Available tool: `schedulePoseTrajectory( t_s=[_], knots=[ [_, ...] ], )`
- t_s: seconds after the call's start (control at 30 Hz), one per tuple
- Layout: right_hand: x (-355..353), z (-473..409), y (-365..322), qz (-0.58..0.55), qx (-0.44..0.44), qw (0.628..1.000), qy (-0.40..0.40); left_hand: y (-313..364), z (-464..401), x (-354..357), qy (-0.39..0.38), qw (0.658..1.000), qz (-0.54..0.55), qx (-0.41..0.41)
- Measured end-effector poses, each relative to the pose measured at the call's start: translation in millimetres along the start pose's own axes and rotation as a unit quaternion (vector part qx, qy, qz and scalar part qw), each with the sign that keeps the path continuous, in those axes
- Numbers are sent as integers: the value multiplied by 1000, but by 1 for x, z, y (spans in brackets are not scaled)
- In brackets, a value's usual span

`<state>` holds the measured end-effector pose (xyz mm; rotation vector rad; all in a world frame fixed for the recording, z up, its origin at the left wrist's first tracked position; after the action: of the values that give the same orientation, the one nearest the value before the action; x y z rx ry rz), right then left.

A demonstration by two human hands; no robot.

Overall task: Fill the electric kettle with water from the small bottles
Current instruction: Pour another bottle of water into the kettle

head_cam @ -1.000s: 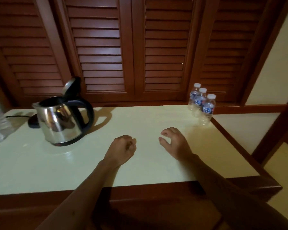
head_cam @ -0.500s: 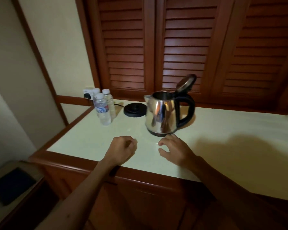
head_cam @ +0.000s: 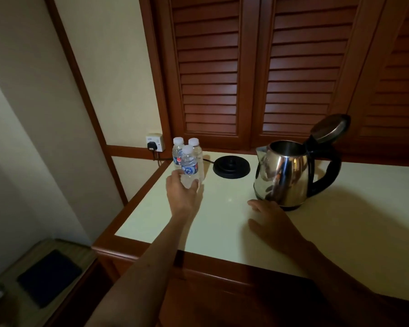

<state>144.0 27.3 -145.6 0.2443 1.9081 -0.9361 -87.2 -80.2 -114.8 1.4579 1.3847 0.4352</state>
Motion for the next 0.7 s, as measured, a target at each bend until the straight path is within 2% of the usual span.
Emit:
schedulePoseTrajectory(
  t_s=[0.1,0.23,0.43,0.63,0.7],
  knots=[
    [0,-2,-3,13,4,1000,4,-5,-14,1,33,999,2,-16],
    [0,-3,-2,12,5,1000,14,-11,-21,8,-44,994,90,-52],
    [1,-3,-3,16,0,999,33,-5,-10,3,-81,992,90,-27],
    [-1,-2,-6,21,-2,999,30,-9,21,4,-124,990,43,45],
    [-3,0,-7,17,7,999,34,-9,32,2,-133,988,63,48]
  ],
)
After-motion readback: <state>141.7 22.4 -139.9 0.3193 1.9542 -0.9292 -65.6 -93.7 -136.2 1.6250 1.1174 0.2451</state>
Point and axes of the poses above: each hand's wrist, its own z-axis away from the middle knuckle, its own x-axis out of the palm, y = z × x, the point moved 3 cm from there along -z, towards the middle knuckle, and after that the axes turned 10 degrees about x, right-handed, at the moved point
